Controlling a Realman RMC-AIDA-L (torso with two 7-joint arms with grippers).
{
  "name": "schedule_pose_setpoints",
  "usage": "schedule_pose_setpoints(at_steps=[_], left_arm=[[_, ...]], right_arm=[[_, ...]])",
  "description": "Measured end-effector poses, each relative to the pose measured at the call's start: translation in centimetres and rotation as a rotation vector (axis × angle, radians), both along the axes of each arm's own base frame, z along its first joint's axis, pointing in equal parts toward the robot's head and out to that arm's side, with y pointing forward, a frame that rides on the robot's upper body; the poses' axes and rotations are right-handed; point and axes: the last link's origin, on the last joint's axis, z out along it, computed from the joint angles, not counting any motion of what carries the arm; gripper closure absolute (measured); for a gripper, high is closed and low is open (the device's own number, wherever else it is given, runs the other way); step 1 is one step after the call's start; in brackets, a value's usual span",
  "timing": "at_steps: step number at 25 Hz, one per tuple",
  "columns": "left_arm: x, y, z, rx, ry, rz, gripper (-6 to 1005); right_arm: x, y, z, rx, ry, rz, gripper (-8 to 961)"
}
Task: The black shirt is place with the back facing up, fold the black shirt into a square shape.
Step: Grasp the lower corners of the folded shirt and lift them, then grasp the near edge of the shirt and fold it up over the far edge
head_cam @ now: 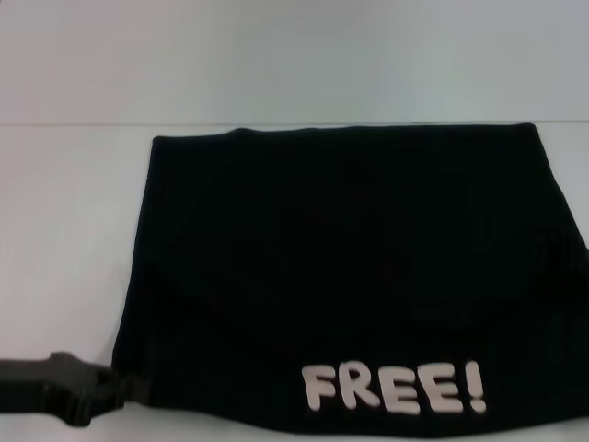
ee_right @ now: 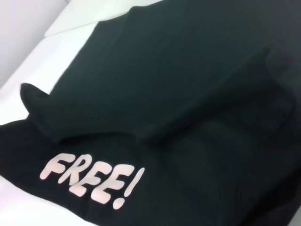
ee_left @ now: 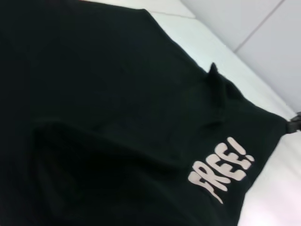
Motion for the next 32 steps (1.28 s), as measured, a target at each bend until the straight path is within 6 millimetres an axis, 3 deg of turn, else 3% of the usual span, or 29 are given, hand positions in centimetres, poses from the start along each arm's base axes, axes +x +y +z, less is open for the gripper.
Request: schedule_pose_setpoints(at_steps=[8,14,19,26,32], left_arm=[[-0.5,-3.6,-0.3,-0.163,-0.044,0.049,972],[-0.6,-3.8,-0.3,-0.18,-0.044,0.06,971],[0.2,-0.4,0.9,-0.099,-0.03,0.025,970],[2.2,8.0,2.2,0.072,0.029,0.007,969],[3.5,13.0,2.5,0.199,0.106,0.03,968]], right_arm=[[0.5,-4.1,0.6,-0.027,0.049,-0.017,919],[0.3,-4.5,0.5,-0.068,0.054,-0.026,920],[-0.4,-1.4,1.1,-0.007,0.03,0.013,920],[-2.0,3.6,1.7,0.073,-0.014,0.087,920],[-2.9,8.5,0.9,0.152,-0.052,0.055,919]])
